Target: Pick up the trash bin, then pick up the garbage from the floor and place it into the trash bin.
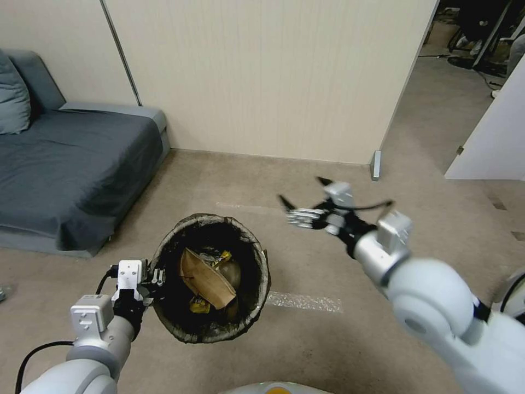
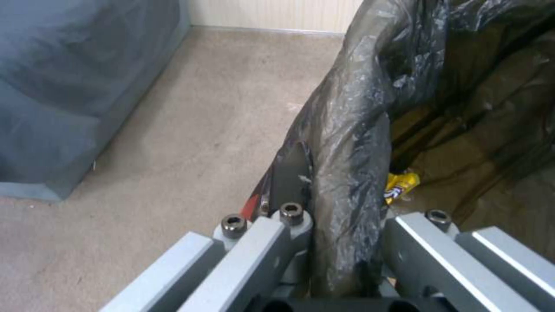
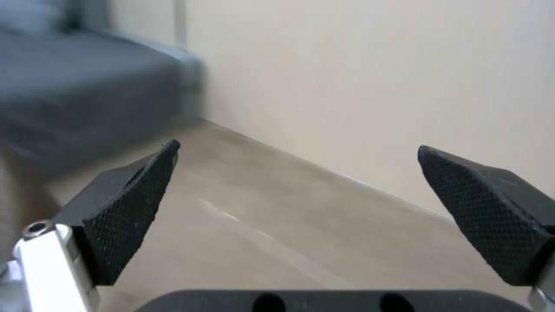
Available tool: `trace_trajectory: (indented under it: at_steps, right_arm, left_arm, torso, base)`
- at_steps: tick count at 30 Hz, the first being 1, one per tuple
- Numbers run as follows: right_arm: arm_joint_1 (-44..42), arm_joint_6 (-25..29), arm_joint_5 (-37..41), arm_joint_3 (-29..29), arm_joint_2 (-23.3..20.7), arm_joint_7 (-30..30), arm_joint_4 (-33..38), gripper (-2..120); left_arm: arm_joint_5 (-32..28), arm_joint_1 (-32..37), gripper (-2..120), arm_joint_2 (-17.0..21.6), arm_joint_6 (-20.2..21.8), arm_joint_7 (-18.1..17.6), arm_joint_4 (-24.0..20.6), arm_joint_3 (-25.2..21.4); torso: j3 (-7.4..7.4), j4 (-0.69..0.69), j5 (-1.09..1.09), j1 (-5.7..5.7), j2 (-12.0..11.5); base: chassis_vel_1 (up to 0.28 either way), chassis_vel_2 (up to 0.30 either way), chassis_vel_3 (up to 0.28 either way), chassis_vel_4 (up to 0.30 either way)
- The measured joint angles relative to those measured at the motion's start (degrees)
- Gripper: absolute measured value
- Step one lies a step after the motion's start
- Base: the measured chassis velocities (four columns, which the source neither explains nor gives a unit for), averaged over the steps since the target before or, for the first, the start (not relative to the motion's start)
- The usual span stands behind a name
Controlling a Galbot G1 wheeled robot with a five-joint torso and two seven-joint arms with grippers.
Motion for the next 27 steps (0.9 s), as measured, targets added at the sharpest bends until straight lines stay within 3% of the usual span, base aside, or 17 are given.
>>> trace_trajectory:
  at_steps: [2, 3, 5, 7, 8, 10, 11, 12, 14, 21, 27]
  right_arm:
    - [-11.76, 7.15, -11.57, 4.78, 1.26, -0.24, -2.17, 100]
    - [-11.76, 7.15, -11.57, 4.78, 1.26, -0.24, -2.17, 100]
    - [-21.84, 16.95, -27.62, 9.70, 5.86, -1.05, -6.47, 100]
    - [-27.64, 20.96, -33.45, 14.77, 10.66, -2.75, -8.36, 100]
    - [-27.64, 20.96, -33.45, 14.77, 10.66, -2.75, -8.36, 100]
    - [-31.53, 22.35, -34.16, 18.80, 15.00, -4.93, -8.87, 100]
    - [-35.36, 24.12, -34.08, 24.32, 21.38, -9.04, -9.48, 100]
    - [-35.36, 24.12, -34.08, 24.32, 21.38, -9.04, -9.48, 100]
    - [-37.71, 25.61, -33.49, 28.86, 25.79, -12.47, -10.13, 100]
    - [-39.98, 26.41, -31.95, 32.34, 30.04, -15.38, -9.79, 100]
    - [-39.83, 26.63, -31.69, 32.53, 30.63, -15.56, -10.07, 100]
  left_arm:
    - [-0.10, -0.07, 1, 0.10, 0.00, 0.15, 0.00, -0.19]
    - [-0.10, -0.07, 1, 0.10, 0.00, 0.15, 0.00, -0.19]
    - [-0.16, 0.14, 1, 0.18, -0.03, 0.30, -0.01, -0.58]
    - [-0.16, 0.44, 1, 0.22, -0.06, 0.29, 0.00, -0.75]
    - [-0.16, 0.44, 1, 0.22, -0.06, 0.29, 0.00, -0.75]
    - [-0.16, 0.66, 1, 0.26, -0.06, 0.30, -0.01, -0.84]
    - [-0.28, 0.87, 1, 0.35, -0.06, 0.30, 0.00, -1.09]
    - [-0.28, 0.87, 1, 0.35, -0.06, 0.30, 0.00, -1.09]
    - [-0.68, 0.90, 1, 0.48, 0.19, 0.30, 0.00, -1.25]
    - [-0.22, 0.95, 1, -0.03, 0.74, 0.59, 0.00, -1.01]
    - [0.29, 0.93, 1, -0.14, 0.74, 0.68, -0.01, -0.95]
  torso:
    - [0.00, -0.02, 0.00, 0.00, 0.00]
    - [0.00, -0.02, 0.00, 0.00, 0.00]
    - [0.00, -0.02, 0.00, 0.00, 0.00]
    - [0.00, 0.01, -0.02, 0.00, 0.00]
    - [0.00, 0.01, -0.02, 0.00, 0.00]
    - [0.00, 0.00, -0.01, 0.00, 0.00]
    - [0.00, -0.01, -0.01, 0.00, 0.00]
    - [0.00, -0.01, -0.01, 0.00, 0.00]
    - [0.00, -0.01, -0.01, 0.00, 0.00]
    - [0.00, 0.00, -0.02, 0.00, 0.00]
    - [0.00, 0.00, -0.01, 0.00, 0.00]
  base:
    - [0.000, 0.000, 0.000, 0.000]
    - [0.000, 0.000, 0.000, 0.000]
    - [0.000, 0.000, 0.000, 0.000]
    - [0.000, 0.000, 0.000, 0.000]
    - [0.000, 0.000, 0.000, 0.000]
    - [0.000, 0.000, 0.000, 0.000]
    - [0.000, 0.000, 0.000, 0.000]
    - [0.000, 0.000, 0.000, 0.000]
    - [0.000, 0.000, 0.000, 0.000]
    - [0.000, 0.000, 0.000, 0.000]
    - [0.000, 0.000, 0.000, 0.000]
